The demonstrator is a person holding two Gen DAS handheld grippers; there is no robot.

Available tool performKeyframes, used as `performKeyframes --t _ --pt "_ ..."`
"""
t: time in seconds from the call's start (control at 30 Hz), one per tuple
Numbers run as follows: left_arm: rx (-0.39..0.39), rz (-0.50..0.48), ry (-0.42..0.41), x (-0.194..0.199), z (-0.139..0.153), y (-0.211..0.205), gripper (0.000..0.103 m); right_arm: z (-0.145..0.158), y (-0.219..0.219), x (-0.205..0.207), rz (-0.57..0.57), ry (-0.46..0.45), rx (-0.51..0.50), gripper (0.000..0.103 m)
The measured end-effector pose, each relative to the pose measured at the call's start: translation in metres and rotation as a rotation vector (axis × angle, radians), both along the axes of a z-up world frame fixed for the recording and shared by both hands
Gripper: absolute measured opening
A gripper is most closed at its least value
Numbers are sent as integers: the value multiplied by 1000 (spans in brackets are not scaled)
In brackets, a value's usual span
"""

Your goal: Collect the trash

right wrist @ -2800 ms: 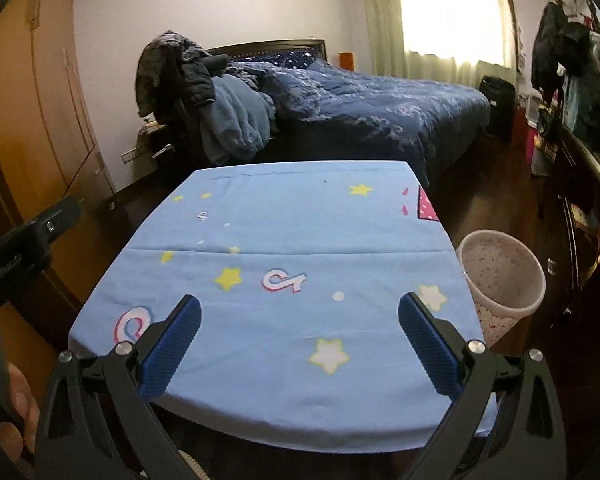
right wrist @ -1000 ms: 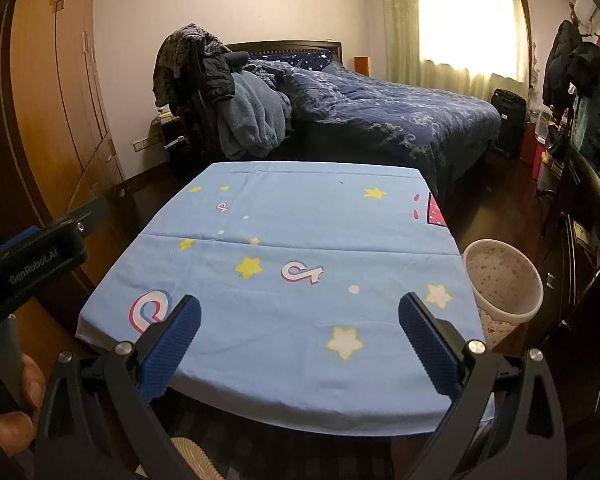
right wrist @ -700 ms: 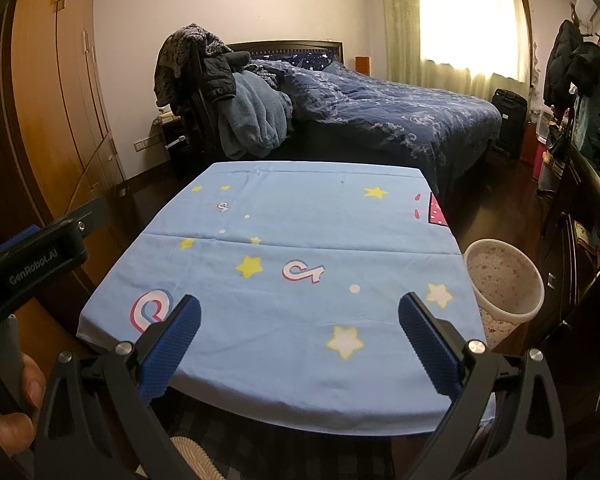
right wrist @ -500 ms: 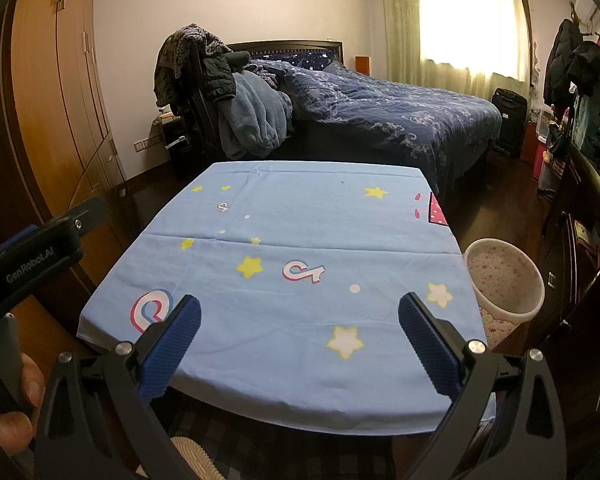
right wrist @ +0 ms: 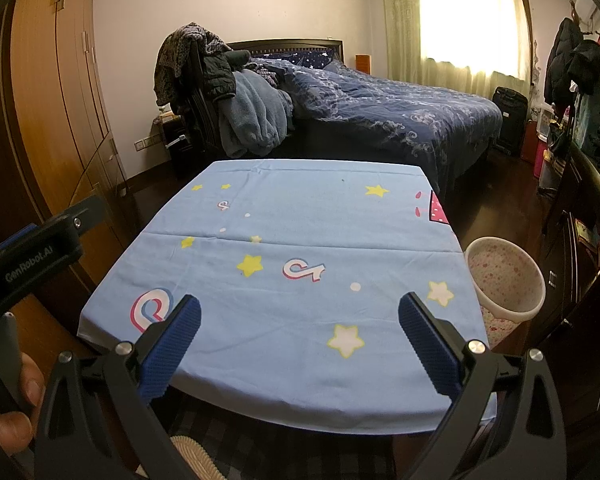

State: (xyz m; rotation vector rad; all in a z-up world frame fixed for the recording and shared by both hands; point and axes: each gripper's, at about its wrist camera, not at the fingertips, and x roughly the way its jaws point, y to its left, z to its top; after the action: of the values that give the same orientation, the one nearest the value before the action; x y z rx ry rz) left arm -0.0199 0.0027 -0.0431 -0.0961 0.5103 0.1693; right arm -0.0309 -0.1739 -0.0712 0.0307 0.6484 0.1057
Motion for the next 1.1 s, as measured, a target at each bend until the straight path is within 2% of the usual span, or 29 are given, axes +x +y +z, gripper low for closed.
performKeyframes --t 0.7,0.9,1.1 --pt "-25 -46 2 2 0 -5 99 -8 -1 -2 3 14 3 99" --pt "-10 -59 -6 3 -2 -7 99 -13 -5 1 0 25 7 99" --pt "-4 -44 63 22 -18 -4 99 -21 -6 11 -14 49 -3 99"
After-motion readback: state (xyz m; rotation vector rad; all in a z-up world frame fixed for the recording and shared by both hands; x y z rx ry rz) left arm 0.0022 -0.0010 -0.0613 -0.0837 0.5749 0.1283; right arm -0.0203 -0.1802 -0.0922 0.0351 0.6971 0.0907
